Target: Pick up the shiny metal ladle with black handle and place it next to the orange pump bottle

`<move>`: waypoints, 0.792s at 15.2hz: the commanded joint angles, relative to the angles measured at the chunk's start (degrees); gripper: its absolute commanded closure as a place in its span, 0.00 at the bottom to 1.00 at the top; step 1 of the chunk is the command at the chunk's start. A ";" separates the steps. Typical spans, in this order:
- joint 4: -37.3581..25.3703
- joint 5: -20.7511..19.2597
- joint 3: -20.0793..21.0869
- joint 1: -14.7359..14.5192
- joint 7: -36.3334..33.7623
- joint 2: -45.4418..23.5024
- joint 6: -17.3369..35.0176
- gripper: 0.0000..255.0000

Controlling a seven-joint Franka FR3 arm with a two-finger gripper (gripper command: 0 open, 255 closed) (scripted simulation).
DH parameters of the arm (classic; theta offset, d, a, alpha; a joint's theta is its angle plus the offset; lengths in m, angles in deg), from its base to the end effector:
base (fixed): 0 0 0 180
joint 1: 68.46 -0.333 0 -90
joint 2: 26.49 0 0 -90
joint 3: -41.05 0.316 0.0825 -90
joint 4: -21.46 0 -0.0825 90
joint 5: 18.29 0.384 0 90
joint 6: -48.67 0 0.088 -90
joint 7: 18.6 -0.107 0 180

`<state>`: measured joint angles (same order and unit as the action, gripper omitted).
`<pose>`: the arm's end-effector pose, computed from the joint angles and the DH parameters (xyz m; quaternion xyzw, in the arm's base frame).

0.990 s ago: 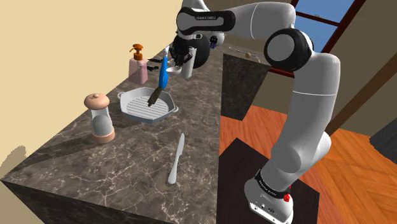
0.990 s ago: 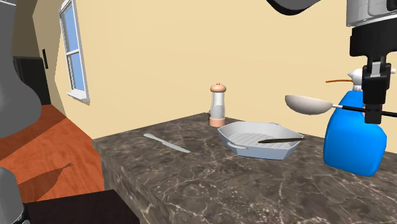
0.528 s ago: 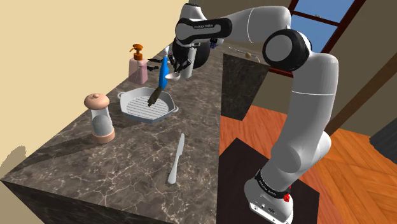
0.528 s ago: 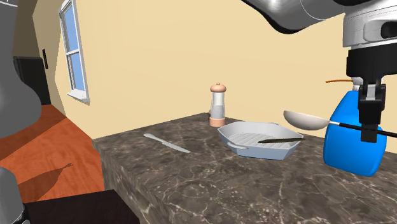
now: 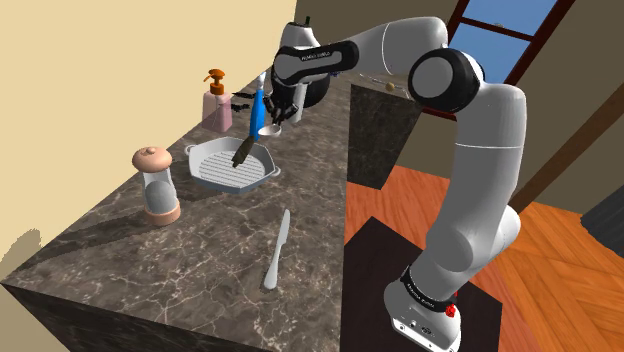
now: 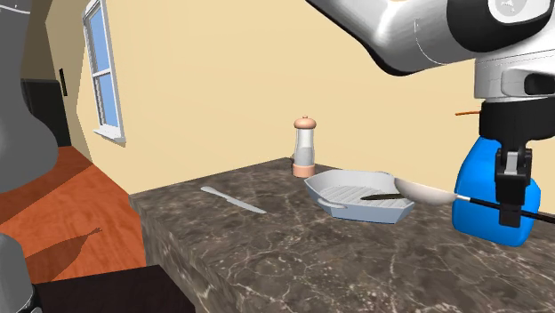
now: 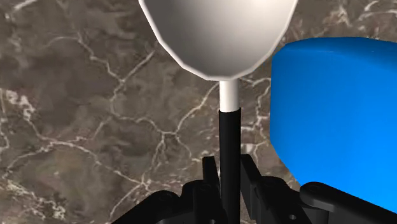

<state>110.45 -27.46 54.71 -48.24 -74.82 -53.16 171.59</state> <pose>0.6891 -0.1103 0.3988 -0.8630 0.4999 -0.0715 0.0133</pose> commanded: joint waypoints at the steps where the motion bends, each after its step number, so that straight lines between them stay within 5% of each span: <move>1: 1.31 -0.13 -0.07 0.05 -0.15 -0.15 1.48 1.00; 12: 4.00 -1.06 -0.57 -0.16 -0.87 -2.64 6.60 1.00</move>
<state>114.30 -28.46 54.21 -48.41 -75.67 -55.47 178.11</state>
